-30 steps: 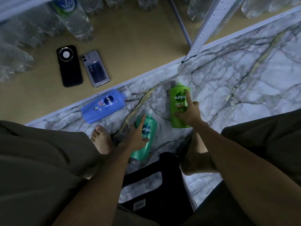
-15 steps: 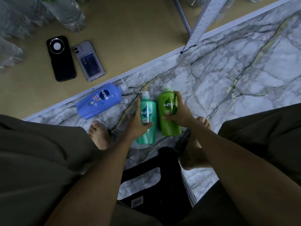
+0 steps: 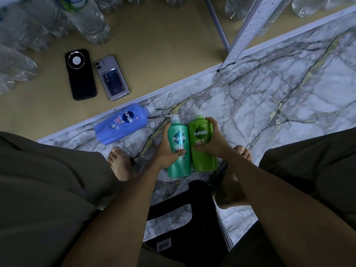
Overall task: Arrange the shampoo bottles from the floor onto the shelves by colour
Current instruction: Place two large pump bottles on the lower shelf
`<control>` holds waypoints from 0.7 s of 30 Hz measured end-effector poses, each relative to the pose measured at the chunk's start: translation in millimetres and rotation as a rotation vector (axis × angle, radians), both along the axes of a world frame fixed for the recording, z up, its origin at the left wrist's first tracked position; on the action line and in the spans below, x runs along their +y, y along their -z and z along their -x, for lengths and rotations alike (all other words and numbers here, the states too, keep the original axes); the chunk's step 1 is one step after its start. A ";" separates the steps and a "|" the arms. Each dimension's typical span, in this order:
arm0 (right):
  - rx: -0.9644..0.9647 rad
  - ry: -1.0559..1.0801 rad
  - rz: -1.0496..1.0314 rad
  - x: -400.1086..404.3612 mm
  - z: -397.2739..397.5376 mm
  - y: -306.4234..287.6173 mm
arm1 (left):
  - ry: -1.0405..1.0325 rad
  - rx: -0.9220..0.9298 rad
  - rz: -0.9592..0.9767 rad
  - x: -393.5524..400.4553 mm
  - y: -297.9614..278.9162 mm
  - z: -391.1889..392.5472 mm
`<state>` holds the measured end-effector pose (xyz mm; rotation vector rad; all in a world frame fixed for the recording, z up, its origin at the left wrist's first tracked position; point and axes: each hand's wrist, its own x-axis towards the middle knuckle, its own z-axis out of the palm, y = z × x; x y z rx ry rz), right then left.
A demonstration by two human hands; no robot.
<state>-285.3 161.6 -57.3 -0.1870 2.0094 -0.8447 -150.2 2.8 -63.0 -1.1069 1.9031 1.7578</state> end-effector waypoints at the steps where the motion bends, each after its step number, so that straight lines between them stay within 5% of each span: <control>1: -0.014 0.006 0.014 1.0 0.0 -2.0 | -0.015 0.011 -0.012 -0.1 -3.3 -0.8; 11: -0.027 0.059 0.211 -4.7 1.8 -63.6 | -0.144 0.188 0.034 -9.1 -54.6 -10.0; 21: 0.189 0.038 0.561 -22.3 14.4 -186.7 | -0.122 0.477 0.123 -38.0 -189.9 -9.4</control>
